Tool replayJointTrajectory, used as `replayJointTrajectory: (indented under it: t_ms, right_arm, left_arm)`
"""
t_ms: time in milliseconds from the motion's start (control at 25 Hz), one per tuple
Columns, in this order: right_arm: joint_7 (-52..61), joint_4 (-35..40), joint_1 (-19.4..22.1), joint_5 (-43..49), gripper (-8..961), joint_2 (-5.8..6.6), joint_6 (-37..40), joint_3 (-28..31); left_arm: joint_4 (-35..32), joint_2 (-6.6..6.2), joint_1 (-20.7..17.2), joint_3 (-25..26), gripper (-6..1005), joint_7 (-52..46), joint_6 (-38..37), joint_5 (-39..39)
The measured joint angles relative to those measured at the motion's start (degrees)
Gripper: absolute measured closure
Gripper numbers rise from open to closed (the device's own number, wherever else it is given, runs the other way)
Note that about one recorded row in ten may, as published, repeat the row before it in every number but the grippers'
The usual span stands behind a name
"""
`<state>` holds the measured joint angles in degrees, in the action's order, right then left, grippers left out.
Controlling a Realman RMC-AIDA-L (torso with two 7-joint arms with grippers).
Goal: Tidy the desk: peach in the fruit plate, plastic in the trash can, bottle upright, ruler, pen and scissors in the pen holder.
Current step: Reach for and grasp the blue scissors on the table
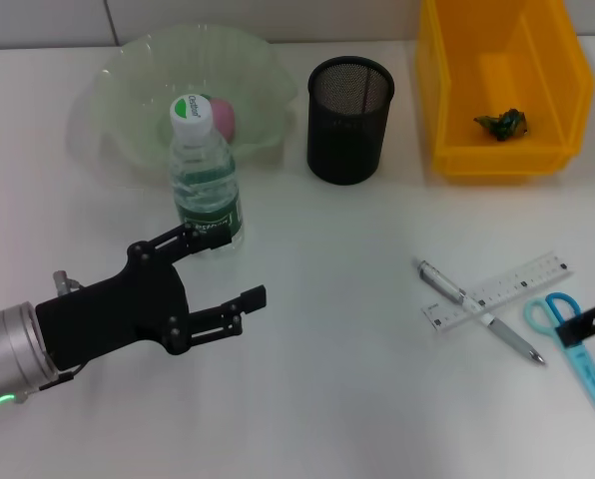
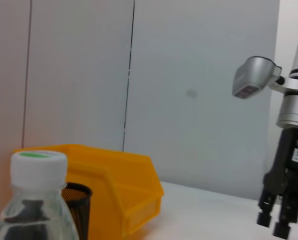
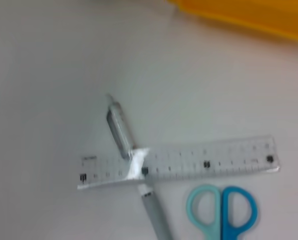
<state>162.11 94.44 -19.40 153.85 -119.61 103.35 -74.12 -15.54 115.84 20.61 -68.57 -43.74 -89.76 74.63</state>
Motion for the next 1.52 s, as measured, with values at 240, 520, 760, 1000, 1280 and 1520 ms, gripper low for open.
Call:
replayJointTrajectory:
  t_ms: [240, 520, 760, 1000, 1280, 1520]
  right_arm:
    - [-0.85, -3.71, 0.19, 0.10, 175, 0.28, -2.22, -2.64]
    - [-1.91, -5.59, -0.05, 3.49, 184, 0.34, -3.46, -4.74]
    - [-2.46, -5.55, 0.24, 4.02, 191, 0.35, -3.67, -5.50]
    - [-2.55, -5.26, 0.40, 4.07, 199, 0.35, -3.77, -5.82]
    - [-2.58, -5.07, 0.00, 4.08, 208, 0.35, -3.46, -6.24]
    - [-2.59, -5.06, -0.11, 3.94, 365, 0.33, -3.20, -6.26]
  left_arm:
    - [-0.01, 0.06, 0.20, 0.02, 170, 0.12, 1.12, -0.04]
    - [-0.01, 0.24, 0.22, 0.01, 170, 0.45, 1.34, -0.07]
    - [-0.01, 0.33, 0.31, 0.01, 170, 0.49, 1.60, -0.10]
    - [-0.01, 0.40, 0.39, 0.02, 170, 0.62, 1.60, -0.10]
    - [-0.01, 0.55, 0.39, 0.01, 170, 0.68, 1.69, -0.10]
    - [-0.01, 0.55, 0.39, 0.02, 170, 0.68, 1.70, -0.10]
